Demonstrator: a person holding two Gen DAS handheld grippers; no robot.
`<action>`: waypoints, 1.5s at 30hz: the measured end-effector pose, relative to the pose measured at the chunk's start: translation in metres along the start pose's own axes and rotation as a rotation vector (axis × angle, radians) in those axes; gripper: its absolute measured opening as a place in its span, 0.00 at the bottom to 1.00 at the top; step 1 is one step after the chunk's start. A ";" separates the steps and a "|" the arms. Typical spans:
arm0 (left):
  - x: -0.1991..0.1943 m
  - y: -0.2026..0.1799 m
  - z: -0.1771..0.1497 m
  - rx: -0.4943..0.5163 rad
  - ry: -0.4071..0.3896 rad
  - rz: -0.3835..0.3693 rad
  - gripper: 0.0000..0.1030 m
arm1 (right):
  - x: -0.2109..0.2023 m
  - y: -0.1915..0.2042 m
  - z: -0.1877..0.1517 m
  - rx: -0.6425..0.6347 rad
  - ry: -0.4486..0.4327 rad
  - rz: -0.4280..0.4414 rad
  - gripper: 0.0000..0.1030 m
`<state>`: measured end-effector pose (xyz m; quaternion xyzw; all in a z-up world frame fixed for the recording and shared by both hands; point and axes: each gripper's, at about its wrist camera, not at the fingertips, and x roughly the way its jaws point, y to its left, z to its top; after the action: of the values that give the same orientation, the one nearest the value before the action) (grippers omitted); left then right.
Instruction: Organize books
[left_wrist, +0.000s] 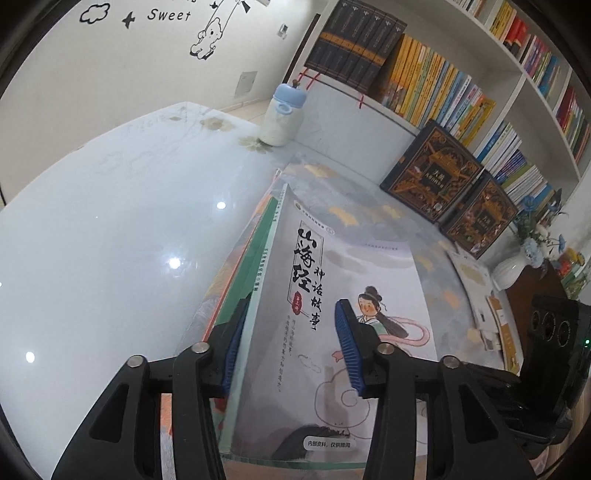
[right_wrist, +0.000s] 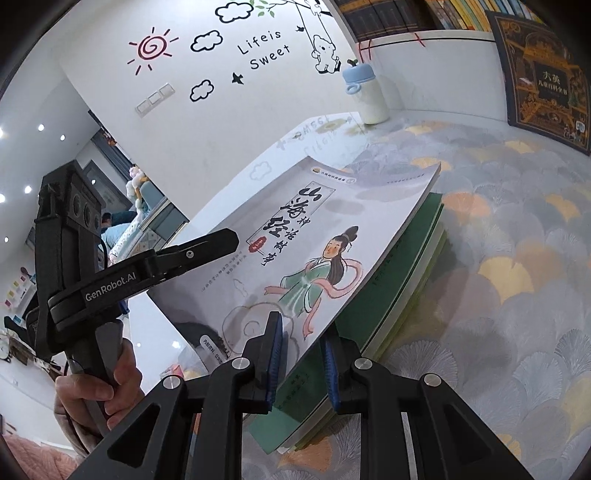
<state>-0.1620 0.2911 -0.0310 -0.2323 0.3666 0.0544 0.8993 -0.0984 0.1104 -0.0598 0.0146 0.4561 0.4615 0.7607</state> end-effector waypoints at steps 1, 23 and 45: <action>0.001 0.000 -0.001 0.002 0.009 0.017 0.42 | 0.000 0.001 0.000 -0.004 0.003 -0.002 0.19; 0.006 -0.002 -0.001 0.056 0.025 0.197 0.55 | 0.006 0.003 -0.002 -0.013 0.075 -0.013 0.36; -0.031 -0.101 -0.002 0.224 -0.058 0.086 0.61 | -0.162 -0.081 -0.033 0.155 -0.269 -0.133 0.48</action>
<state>-0.1583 0.2030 0.0273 -0.1128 0.3538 0.0585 0.9266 -0.0913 -0.0653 -0.0043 0.1044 0.3842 0.3674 0.8405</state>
